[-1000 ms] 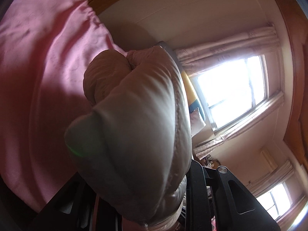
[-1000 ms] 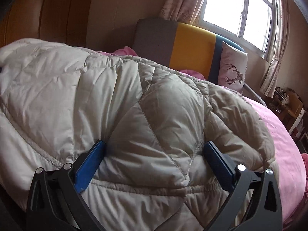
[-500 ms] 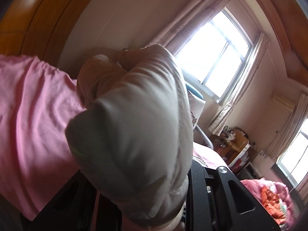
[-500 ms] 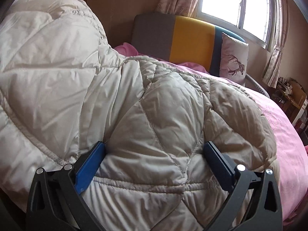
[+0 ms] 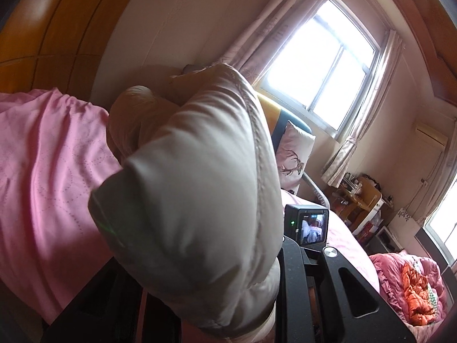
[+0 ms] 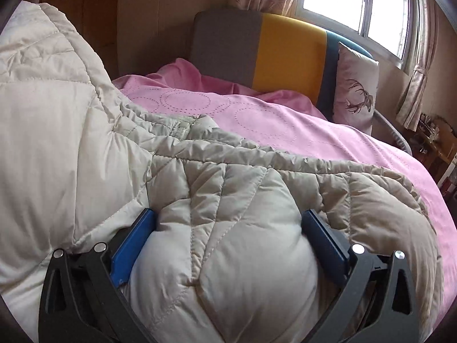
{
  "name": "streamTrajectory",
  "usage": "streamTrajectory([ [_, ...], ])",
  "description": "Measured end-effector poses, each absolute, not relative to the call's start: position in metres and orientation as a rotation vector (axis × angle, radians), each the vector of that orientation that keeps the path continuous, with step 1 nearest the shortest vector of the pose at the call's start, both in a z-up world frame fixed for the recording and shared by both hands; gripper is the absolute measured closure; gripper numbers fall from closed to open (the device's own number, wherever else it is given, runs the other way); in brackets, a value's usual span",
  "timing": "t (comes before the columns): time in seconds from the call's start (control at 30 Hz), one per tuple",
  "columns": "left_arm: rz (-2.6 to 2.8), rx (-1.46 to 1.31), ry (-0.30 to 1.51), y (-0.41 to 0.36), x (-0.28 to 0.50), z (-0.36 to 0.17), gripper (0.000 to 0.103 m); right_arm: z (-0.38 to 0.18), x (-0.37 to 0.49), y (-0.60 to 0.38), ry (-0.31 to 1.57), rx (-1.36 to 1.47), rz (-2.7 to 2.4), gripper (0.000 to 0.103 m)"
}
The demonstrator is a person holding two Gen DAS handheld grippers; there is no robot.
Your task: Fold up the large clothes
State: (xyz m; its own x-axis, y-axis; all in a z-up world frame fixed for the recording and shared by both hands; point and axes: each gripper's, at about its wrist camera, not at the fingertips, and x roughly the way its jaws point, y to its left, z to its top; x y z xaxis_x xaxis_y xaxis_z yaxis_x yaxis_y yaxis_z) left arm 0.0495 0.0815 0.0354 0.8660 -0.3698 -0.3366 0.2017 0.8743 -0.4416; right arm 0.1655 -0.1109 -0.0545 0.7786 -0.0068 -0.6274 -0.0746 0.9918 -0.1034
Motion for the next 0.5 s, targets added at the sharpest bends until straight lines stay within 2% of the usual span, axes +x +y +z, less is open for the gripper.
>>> streamTrajectory([
  [0.13,-0.307,-0.319,0.403,0.064,0.045,0.044,0.082,-0.044,0.157,-0.118,0.715,-0.108,0.02,0.002],
  [0.27,-0.29,-0.241,0.383,0.052,0.041,0.049,0.082,-0.028,0.107,-0.122,0.652,-0.081,0.001,0.002],
  [0.37,-0.296,-0.232,0.383,0.045,0.041,0.05,0.082,-0.05,0.094,-0.11,0.691,-0.11,0.009,0.002],
  [0.5,-0.326,-0.187,0.415,0.025,0.045,0.048,0.082,-0.068,0.091,-0.099,0.621,-0.159,-0.004,0.002],
])
